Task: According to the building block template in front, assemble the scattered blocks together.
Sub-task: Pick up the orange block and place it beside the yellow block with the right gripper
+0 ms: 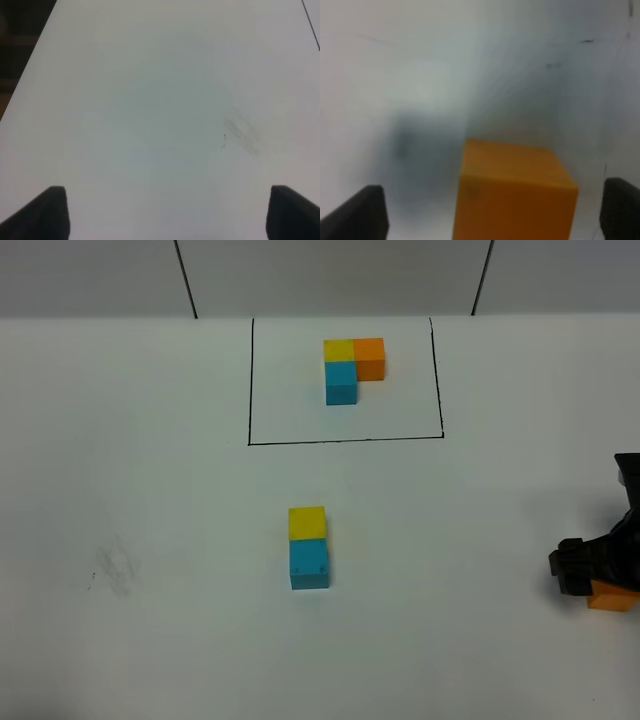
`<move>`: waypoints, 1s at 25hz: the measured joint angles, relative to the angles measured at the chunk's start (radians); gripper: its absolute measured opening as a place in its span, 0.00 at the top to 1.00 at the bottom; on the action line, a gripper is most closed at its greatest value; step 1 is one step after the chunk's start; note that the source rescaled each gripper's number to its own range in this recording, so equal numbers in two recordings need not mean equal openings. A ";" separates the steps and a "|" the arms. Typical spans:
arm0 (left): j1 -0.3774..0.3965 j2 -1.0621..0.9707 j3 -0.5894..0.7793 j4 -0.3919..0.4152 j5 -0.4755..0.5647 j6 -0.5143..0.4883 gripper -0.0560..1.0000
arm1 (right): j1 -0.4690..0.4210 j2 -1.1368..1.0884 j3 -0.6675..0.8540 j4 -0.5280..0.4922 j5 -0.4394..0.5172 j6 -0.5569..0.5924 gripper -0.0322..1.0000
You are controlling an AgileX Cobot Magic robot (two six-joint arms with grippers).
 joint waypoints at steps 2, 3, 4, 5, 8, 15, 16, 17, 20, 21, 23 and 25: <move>0.000 0.000 0.000 0.000 0.000 0.000 0.30 | 0.000 0.013 0.000 0.002 -0.006 0.003 0.28; 0.000 0.000 0.000 0.000 0.000 0.000 0.30 | 0.000 0.020 0.000 0.002 -0.008 0.004 0.33; 0.000 0.000 0.000 0.000 0.000 0.000 0.30 | 0.000 0.026 0.000 0.002 -0.013 0.006 0.42; 0.000 0.000 0.000 0.000 0.000 0.000 0.30 | 0.000 0.033 0.000 0.002 -0.019 0.007 0.54; 0.000 0.000 0.000 0.000 0.000 0.000 0.30 | 0.000 0.042 -0.001 0.001 -0.034 0.007 0.77; 0.000 0.000 0.000 0.000 0.000 0.000 0.30 | 0.056 -0.015 -0.047 0.041 -0.002 -0.211 0.77; 0.000 0.000 0.000 0.000 0.000 0.000 0.30 | 0.080 -0.028 -0.074 0.057 0.013 -0.270 0.77; 0.000 0.000 0.000 0.000 0.000 0.000 0.30 | 0.102 -0.033 -0.101 0.066 0.027 -0.332 0.77; 0.000 0.000 0.000 0.000 0.000 0.000 0.30 | 0.185 -0.017 -0.208 0.090 0.090 -0.507 0.77; 0.000 0.000 0.000 0.000 0.000 0.000 0.30 | 0.209 -0.002 -0.250 0.093 0.112 -0.560 0.77; 0.000 0.000 0.000 0.000 0.000 0.000 0.30 | 0.263 0.044 -0.336 0.095 0.175 -0.635 0.77; 0.000 0.000 0.000 0.000 0.000 0.000 0.30 | 0.313 0.096 -0.408 0.086 0.231 -0.691 0.77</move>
